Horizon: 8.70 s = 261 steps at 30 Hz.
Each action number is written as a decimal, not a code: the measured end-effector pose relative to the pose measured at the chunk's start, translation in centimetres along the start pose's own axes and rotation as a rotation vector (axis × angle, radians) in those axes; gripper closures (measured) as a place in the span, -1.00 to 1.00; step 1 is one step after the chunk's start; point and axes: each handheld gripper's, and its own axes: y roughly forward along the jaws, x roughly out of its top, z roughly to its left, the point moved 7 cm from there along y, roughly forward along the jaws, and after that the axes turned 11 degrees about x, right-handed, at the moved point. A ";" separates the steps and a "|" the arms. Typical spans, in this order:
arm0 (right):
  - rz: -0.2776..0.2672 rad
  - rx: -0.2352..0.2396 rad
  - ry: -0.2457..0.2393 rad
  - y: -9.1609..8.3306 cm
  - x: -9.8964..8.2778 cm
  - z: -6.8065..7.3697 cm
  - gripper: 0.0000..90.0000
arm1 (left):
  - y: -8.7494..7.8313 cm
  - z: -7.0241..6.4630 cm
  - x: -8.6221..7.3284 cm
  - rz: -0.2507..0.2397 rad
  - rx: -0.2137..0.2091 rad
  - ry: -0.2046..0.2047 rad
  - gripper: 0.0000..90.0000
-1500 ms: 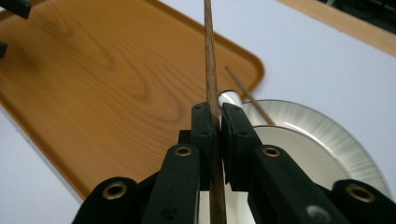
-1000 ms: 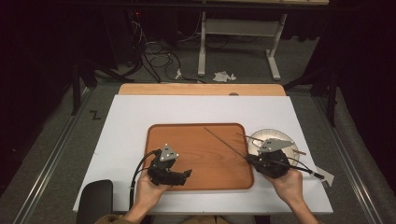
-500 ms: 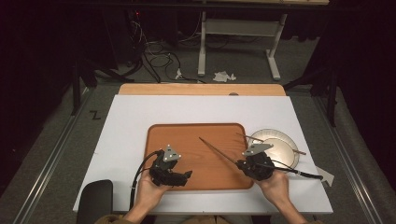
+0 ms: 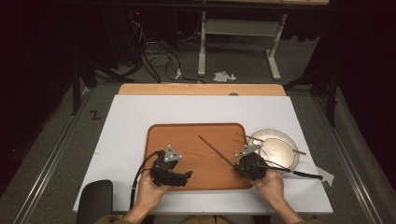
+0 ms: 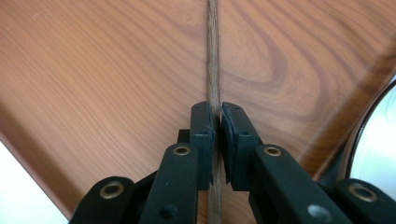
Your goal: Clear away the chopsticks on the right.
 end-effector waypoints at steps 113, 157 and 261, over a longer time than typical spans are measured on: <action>0.056 -0.113 0.145 -10.2 -6.6 -15.7 0.57 | -0.5 0.7 -0.6 -0.008 0.019 -0.009 -0.46; -0.166 -0.192 0.026 -14.6 -2.0 -10.1 0.90 | -0.3 0.7 -0.8 0.017 0.019 -0.008 -0.46; 0.015 0.008 -0.047 -0.5 -0.9 0.8 0.80 | 0.1 0.9 -1.3 0.038 0.036 -0.027 -0.50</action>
